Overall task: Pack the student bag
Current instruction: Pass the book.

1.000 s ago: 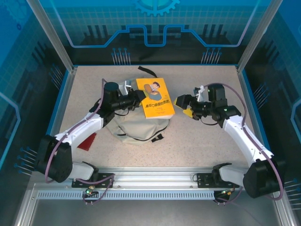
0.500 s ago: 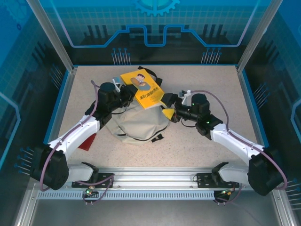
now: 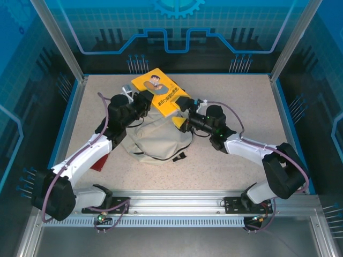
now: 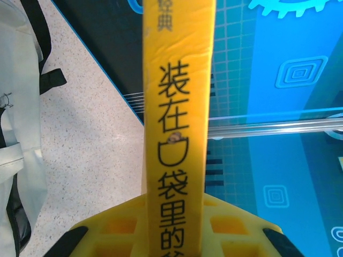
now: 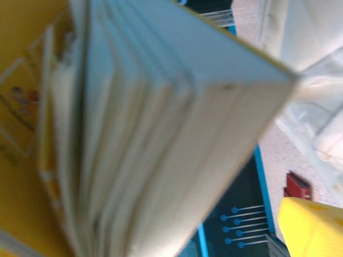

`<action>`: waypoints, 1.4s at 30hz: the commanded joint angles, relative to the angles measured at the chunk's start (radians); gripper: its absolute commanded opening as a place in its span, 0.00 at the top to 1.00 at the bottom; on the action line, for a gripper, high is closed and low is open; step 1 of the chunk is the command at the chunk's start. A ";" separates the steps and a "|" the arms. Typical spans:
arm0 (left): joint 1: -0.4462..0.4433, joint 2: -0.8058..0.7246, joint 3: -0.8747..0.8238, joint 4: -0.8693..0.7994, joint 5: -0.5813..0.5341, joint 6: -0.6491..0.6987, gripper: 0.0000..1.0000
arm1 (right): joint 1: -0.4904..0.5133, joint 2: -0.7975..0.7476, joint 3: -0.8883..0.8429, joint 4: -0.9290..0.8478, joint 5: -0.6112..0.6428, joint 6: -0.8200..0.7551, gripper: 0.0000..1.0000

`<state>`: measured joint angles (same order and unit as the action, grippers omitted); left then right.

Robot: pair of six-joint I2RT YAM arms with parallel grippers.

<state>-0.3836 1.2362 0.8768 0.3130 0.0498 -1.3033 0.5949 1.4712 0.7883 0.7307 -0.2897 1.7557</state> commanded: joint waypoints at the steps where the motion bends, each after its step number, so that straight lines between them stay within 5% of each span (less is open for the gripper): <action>1: -0.009 -0.042 -0.007 0.117 -0.028 -0.030 0.96 | 0.029 0.013 0.033 0.078 0.057 0.040 0.11; 17: -0.011 -0.053 -0.040 0.105 -0.015 -0.050 0.96 | 0.039 0.020 -0.016 0.127 0.146 0.061 0.72; 19: -0.010 -0.058 -0.043 0.072 -0.002 -0.038 0.88 | 0.030 0.017 -0.018 0.118 0.139 0.040 0.82; 22: -0.010 -0.074 -0.028 -0.062 0.026 0.031 0.59 | 0.003 -0.010 -0.016 0.046 0.116 -0.028 0.94; 29: -0.008 -0.095 0.017 -0.490 0.068 0.321 0.20 | -0.085 -0.205 0.024 -0.402 0.120 -0.328 0.98; 36: -0.040 -0.056 0.107 -0.797 0.102 0.643 0.14 | -0.197 -0.433 0.085 -0.868 0.198 -0.642 0.98; 42: -0.183 0.019 0.218 -0.940 0.002 0.832 0.14 | -0.310 -0.586 0.117 -1.073 0.194 -0.756 0.98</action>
<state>-0.5095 1.2175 1.0332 -0.4980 0.0986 -0.6395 0.3225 0.9474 0.8597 -0.2264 -0.1078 1.1213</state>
